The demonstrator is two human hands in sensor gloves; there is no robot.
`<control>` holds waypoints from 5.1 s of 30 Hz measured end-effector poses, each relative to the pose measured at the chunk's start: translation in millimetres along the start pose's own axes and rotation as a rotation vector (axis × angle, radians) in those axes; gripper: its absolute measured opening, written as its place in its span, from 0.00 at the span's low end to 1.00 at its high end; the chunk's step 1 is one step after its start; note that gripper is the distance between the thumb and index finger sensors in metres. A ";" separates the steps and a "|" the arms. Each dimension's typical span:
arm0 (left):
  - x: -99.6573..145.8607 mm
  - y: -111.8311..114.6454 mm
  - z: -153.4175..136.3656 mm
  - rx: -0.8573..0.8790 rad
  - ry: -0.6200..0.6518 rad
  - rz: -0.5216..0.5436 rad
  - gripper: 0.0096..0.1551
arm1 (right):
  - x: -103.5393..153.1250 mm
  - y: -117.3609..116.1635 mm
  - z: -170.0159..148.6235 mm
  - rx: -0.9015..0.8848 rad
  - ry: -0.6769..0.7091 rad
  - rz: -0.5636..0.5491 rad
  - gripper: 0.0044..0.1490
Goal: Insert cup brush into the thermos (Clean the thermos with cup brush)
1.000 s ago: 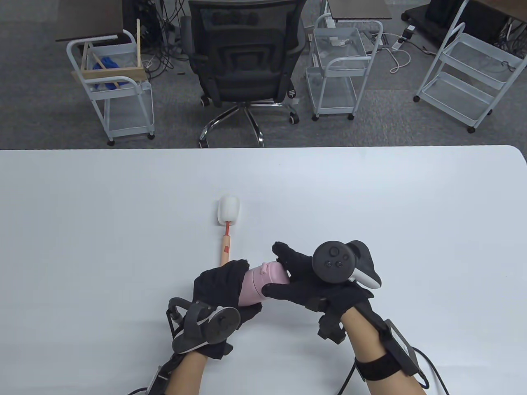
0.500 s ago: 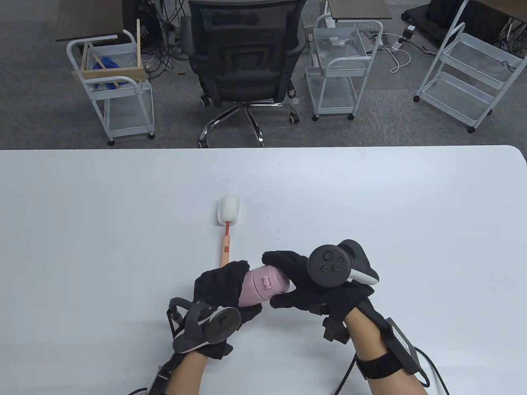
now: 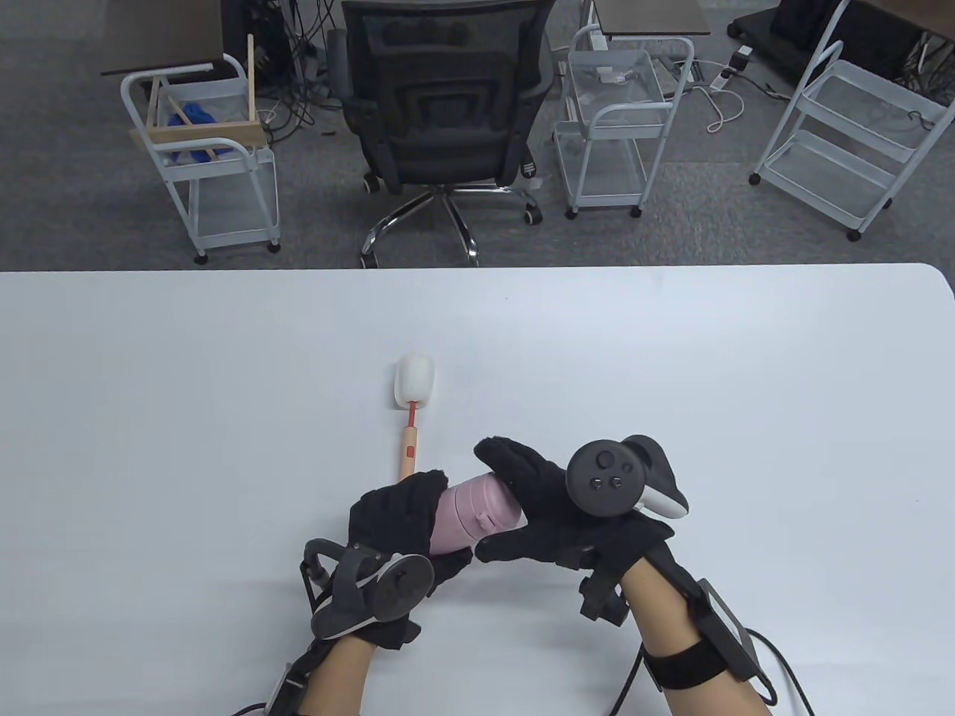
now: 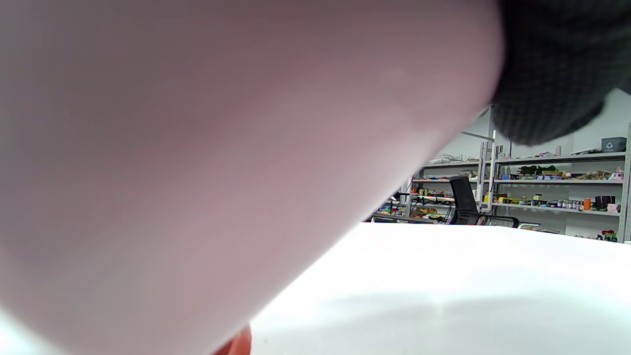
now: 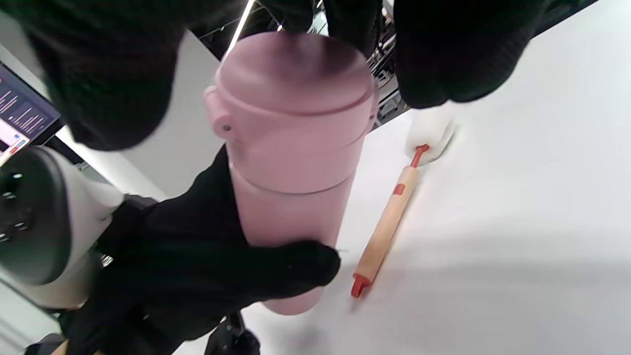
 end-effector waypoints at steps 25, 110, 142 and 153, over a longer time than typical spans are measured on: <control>-0.8 4.5 9.5 -0.088 0.039 -0.027 0.65 | -8.5 -13.6 -9.5 -0.104 -0.092 0.120 0.53; -9.4 28.3 -28.7 1.186 -0.191 0.083 0.60 | 95.1 16.5 -93.5 -0.397 -0.095 -0.483 0.63; -77.6 19.3 92.2 1.453 0.107 -0.219 0.32 | 92.1 19.0 -85.7 -0.528 0.066 -0.322 0.63; -57.5 -8.9 34.0 1.262 0.031 -0.078 0.51 | 102.8 29.1 -104.8 -0.635 0.058 -0.434 0.64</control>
Point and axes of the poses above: the tracker on the back of each hand, its own z axis roughly to the thumb side, its own x axis roughly from the fingertips to the wrist, y = z × x, the point moved 3 cm from there along -x, roughly from the wrist to the fingertips, and after that the axes turned 1 degree about z, right-handed, at the moved point
